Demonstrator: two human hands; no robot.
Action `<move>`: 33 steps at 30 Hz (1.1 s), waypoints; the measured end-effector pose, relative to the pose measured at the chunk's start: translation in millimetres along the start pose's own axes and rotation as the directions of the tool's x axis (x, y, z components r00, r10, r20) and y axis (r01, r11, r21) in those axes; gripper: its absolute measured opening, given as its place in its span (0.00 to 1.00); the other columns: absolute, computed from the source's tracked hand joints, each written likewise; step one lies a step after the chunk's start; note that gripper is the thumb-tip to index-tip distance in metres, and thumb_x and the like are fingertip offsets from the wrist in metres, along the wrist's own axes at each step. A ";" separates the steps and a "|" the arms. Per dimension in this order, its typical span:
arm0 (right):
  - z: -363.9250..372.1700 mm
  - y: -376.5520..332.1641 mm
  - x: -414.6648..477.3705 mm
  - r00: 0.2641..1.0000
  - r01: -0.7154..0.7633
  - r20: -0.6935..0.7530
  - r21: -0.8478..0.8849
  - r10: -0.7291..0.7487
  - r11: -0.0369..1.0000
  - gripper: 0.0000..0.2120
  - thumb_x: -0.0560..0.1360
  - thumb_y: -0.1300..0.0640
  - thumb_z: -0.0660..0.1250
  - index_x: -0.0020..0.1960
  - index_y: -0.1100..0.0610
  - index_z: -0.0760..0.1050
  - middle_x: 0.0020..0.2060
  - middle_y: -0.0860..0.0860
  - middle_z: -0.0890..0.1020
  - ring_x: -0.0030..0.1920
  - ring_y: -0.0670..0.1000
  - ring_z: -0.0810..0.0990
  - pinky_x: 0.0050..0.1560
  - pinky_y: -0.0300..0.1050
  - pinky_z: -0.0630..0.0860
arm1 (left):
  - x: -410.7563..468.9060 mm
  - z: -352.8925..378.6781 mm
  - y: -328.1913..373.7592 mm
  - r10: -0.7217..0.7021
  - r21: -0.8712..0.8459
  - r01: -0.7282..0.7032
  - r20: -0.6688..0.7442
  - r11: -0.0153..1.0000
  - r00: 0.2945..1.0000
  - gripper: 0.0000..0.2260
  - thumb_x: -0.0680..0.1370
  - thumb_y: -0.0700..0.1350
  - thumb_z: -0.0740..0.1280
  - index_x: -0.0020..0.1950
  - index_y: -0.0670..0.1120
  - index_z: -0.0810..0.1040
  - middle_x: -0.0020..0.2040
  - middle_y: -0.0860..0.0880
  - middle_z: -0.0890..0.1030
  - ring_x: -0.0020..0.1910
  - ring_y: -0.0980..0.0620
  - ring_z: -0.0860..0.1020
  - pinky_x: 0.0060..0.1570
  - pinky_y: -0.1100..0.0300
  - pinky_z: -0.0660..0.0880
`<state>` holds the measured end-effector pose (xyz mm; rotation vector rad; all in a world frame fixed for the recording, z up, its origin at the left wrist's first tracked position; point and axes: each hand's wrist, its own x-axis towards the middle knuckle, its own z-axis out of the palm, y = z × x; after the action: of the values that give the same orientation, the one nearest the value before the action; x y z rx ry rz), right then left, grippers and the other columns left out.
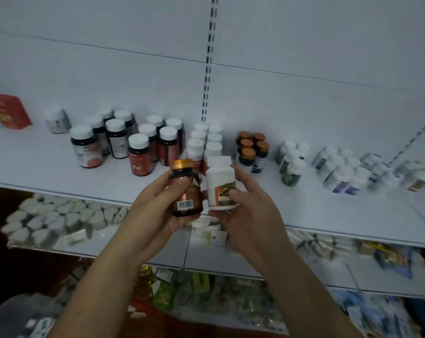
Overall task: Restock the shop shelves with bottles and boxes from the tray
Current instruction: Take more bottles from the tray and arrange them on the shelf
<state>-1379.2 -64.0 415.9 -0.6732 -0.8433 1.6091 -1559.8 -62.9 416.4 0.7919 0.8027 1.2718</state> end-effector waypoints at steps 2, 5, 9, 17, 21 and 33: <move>-38.8 -25.7 -21.8 0.997 0.036 -0.064 -0.013 -0.036 0.999 0.21 0.80 0.68 0.62 0.72 0.58 0.75 0.56 0.64 0.84 0.54 0.64 0.82 0.48 0.53 0.83 | 5.8 40.7 -25.9 -0.039 -0.011 0.039 0.047 0.999 0.998 0.21 0.78 0.45 0.68 0.70 0.41 0.78 0.60 0.38 0.84 0.56 0.42 0.84 0.50 0.50 0.84; -92.2 -59.2 -53.8 0.984 0.061 -0.164 -0.042 -0.067 0.997 0.20 0.82 0.69 0.59 0.70 0.56 0.76 0.56 0.64 0.84 0.55 0.65 0.83 0.47 0.54 0.82 | 15.9 95.6 -62.6 -0.094 0.018 0.092 0.114 0.996 0.989 0.21 0.78 0.45 0.68 0.70 0.40 0.78 0.57 0.40 0.84 0.56 0.40 0.83 0.53 0.45 0.83; -149.9 -96.6 -92.8 0.946 0.118 -0.296 -0.061 -0.131 0.991 0.20 0.82 0.68 0.59 0.70 0.55 0.76 0.55 0.64 0.85 0.58 0.69 0.83 0.51 0.58 0.80 | 31.7 163.4 -99.4 -0.167 0.062 0.158 0.203 0.985 0.965 0.22 0.78 0.45 0.68 0.71 0.40 0.77 0.55 0.42 0.83 0.54 0.42 0.82 0.47 0.51 0.83; -240.5 -150.1 -132.2 0.795 0.264 -0.559 -0.033 -0.237 0.964 0.20 0.80 0.69 0.63 0.67 0.54 0.78 0.55 0.67 0.83 0.64 0.75 0.77 0.47 0.55 0.81 | 71.1 280.9 -157.0 -0.273 0.197 0.214 0.355 0.957 0.894 0.19 0.76 0.46 0.70 0.66 0.43 0.81 0.56 0.42 0.85 0.53 0.43 0.85 0.45 0.52 0.84; -276.4 -179.7 -135.8 0.683 0.302 -0.670 -0.102 -0.290 0.948 0.21 0.81 0.71 0.60 0.67 0.53 0.79 0.59 0.68 0.82 0.63 0.72 0.79 0.51 0.57 0.79 | 99.1 332.8 -187.2 -0.301 0.203 0.230 0.468 0.952 0.831 0.18 0.75 0.45 0.69 0.65 0.44 0.81 0.60 0.42 0.85 0.55 0.41 0.85 0.45 0.52 0.83; -390.3 -239.3 -73.2 0.491 0.125 -0.694 -0.543 -0.528 0.830 0.22 0.76 0.64 0.75 0.67 0.50 0.79 0.57 0.49 0.86 0.58 0.55 0.85 0.61 0.57 0.83 | 184.1 423.2 -242.6 -0.335 0.254 0.232 0.527 0.939 0.781 0.21 0.73 0.47 0.72 0.66 0.48 0.81 0.58 0.48 0.86 0.59 0.45 0.84 0.53 0.45 0.83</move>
<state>-917.0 -46.6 384.1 -1.3532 -0.5324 0.5558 -1053.9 62.8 406.8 1.0783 0.5207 0.6361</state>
